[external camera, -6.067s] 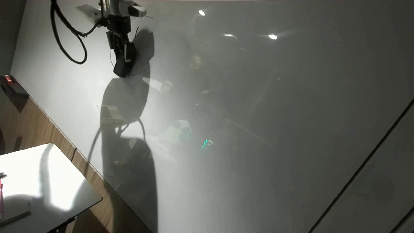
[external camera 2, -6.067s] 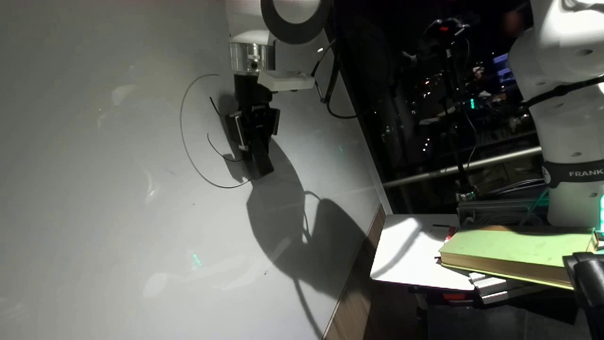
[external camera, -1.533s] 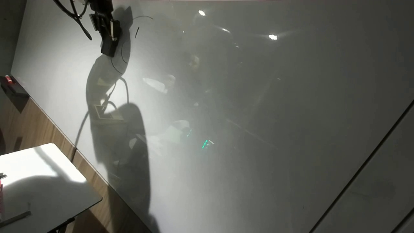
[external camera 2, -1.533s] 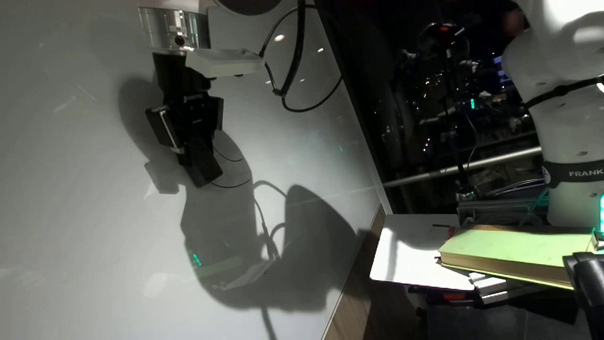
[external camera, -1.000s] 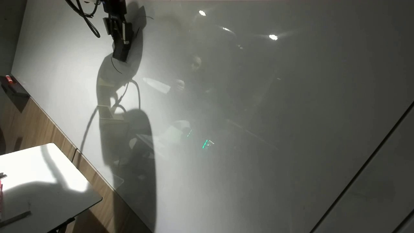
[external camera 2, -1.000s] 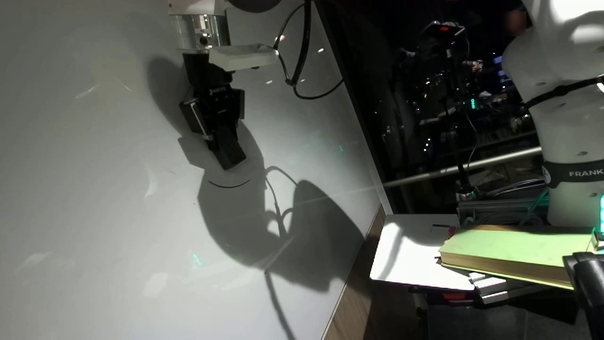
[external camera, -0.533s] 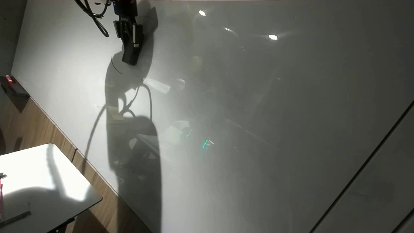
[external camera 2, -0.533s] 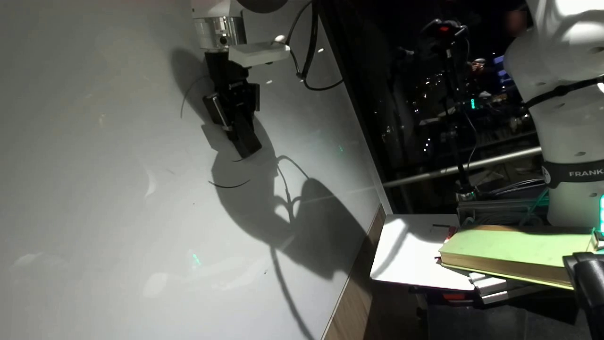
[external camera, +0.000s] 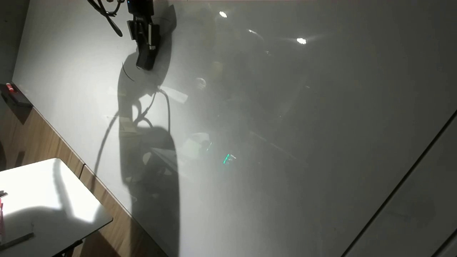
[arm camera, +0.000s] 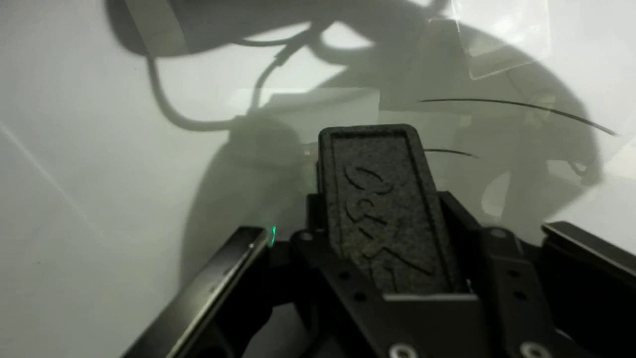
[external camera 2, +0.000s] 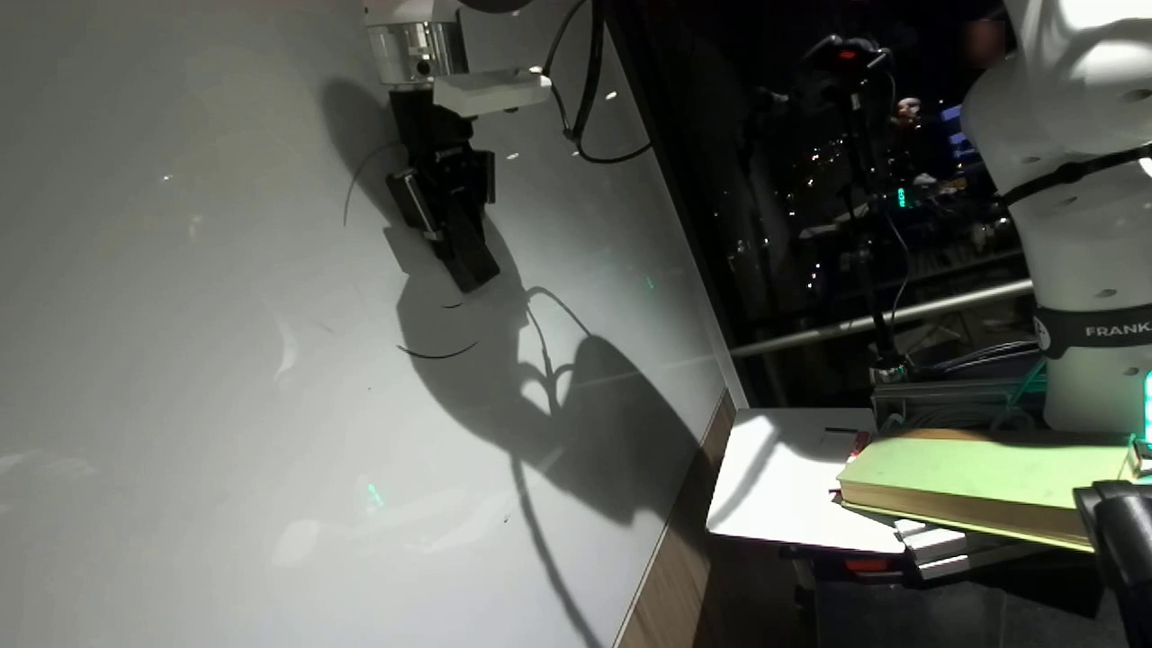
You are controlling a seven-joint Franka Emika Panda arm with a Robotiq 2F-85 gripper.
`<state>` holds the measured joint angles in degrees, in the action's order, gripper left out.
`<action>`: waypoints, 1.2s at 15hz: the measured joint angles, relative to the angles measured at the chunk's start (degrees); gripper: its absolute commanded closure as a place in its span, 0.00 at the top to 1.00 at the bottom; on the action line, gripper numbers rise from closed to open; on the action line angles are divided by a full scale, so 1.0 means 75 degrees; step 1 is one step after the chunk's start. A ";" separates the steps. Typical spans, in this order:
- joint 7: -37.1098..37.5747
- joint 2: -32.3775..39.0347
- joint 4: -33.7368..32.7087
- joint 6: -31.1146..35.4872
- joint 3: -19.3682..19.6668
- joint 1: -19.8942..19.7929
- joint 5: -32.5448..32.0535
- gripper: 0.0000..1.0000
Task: Use the duster to rub the smiley face off of the board
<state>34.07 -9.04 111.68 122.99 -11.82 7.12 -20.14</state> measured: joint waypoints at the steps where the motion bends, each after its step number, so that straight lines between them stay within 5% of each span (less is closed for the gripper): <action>1: -0.0002 0.0000 -0.0110 -0.0123 0.0000 -0.0005 -0.0001 0.31; 18: -0.0054 0.0020 -0.0937 -0.1007 -0.0001 -0.0042 -0.0031 0.31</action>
<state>33.66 -8.89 104.65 115.44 -11.83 6.80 -20.37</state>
